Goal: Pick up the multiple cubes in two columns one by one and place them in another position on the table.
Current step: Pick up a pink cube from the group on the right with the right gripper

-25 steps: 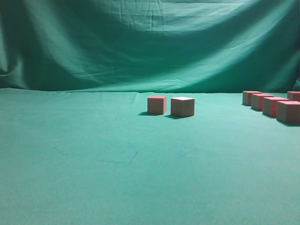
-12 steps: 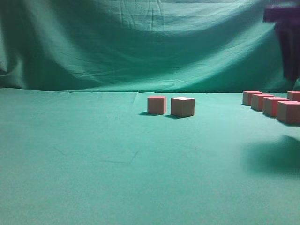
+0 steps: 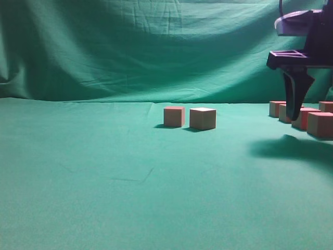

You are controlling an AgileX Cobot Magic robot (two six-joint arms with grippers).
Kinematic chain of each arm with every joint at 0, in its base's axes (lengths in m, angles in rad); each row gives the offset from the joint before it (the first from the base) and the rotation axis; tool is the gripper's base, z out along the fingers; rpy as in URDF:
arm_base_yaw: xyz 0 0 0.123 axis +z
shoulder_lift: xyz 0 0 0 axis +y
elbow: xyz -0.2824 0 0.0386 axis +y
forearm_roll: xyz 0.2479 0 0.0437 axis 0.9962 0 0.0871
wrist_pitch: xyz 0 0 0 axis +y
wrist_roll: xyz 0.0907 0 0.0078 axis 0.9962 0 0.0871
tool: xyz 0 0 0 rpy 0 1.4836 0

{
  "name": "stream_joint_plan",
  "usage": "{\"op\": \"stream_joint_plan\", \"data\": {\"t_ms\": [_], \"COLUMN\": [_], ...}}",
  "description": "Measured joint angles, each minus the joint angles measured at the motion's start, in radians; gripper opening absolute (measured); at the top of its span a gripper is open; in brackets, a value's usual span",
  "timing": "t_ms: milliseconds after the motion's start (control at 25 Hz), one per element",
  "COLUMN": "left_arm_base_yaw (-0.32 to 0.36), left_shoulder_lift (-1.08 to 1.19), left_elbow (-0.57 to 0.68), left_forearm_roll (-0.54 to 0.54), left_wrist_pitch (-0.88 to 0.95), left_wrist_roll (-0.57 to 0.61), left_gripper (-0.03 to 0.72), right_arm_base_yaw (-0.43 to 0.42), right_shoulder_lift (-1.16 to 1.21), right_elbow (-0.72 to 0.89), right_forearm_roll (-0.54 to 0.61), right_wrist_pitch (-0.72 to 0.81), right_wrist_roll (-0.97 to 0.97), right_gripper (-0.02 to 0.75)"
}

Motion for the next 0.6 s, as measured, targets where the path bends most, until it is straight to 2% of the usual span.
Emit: {"op": "stream_joint_plan", "data": {"t_ms": [200, 280, 320, 360, 480, 600], "left_arm_base_yaw": [0.0, 0.0, 0.0, 0.0, 0.0, 0.0], "left_shoulder_lift": [0.0, 0.0, 0.0, 0.0, 0.0, 0.0], "left_elbow": [0.0, 0.0, 0.0, 0.0, 0.0, 0.0], "left_forearm_roll": [0.0, 0.0, 0.0, 0.0, 0.0, 0.0], "left_wrist_pitch": [0.0, 0.0, 0.0, 0.0, 0.0, 0.0], "left_wrist_roll": [0.0, 0.0, 0.0, 0.0, 0.0, 0.0], "left_gripper": [0.0, 0.0, 0.0, 0.0, 0.0, 0.0], "right_arm_base_yaw": [0.0, 0.0, 0.0, 0.0, 0.0, 0.0], "right_shoulder_lift": [0.028, 0.028, 0.028, 0.032, 0.044, 0.044], "right_elbow": [0.0, 0.0, 0.0, 0.0, 0.0, -0.002], "right_forearm_roll": [-0.002, -0.002, -0.002, -0.002, -0.004, -0.004], "right_wrist_pitch": [-0.014, -0.023, -0.025, -0.027, -0.029, -0.019], "right_wrist_roll": [0.0, 0.0, 0.0, -0.002, -0.002, -0.002], "right_gripper": [0.522, 0.447, 0.463, 0.389, 0.272, 0.274]}}
